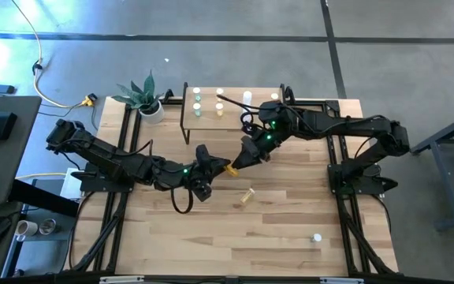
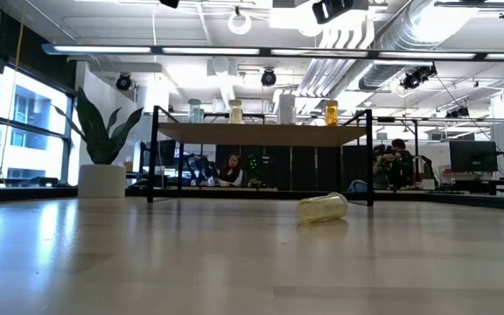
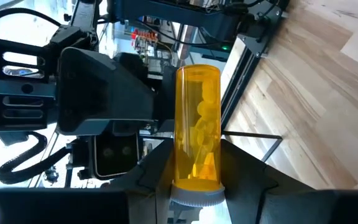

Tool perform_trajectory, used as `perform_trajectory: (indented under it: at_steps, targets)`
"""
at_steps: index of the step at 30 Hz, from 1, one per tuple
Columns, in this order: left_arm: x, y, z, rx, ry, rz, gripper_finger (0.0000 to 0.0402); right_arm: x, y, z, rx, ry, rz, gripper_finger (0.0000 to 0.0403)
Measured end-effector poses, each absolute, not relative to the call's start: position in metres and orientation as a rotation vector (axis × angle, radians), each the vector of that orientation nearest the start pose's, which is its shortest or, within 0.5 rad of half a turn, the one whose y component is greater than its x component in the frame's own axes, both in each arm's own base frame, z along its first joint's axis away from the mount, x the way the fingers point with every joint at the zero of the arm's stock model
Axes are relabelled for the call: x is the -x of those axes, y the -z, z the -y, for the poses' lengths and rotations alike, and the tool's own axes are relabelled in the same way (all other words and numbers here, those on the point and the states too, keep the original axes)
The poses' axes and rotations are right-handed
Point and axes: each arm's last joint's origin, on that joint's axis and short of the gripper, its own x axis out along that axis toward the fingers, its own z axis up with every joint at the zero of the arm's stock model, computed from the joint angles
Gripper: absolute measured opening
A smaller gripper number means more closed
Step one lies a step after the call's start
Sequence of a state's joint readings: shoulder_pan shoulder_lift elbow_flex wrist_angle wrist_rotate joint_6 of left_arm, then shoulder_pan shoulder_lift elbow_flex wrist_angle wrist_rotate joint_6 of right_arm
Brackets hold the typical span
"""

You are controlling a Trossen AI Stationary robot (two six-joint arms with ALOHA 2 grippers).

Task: Pick and place medicine bottles onto shelf by color
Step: Put the orange pill bottle aligned with the other orange pill bottle on the shelf

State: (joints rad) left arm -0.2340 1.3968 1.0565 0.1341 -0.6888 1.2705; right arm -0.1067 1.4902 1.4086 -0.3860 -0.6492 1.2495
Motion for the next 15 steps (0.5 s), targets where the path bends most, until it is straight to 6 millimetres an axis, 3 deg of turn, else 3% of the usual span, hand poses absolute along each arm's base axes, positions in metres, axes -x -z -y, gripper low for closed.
perform_trajectory:
  at_steps: [15]
  targets:
    - [-0.3091, -0.3197, 0.0547, -1.335, -0.278, -0.456, 0.0104, -0.3344, -0.3601, 0.0072, -1.372, -0.169, -0.743, 0.0179]
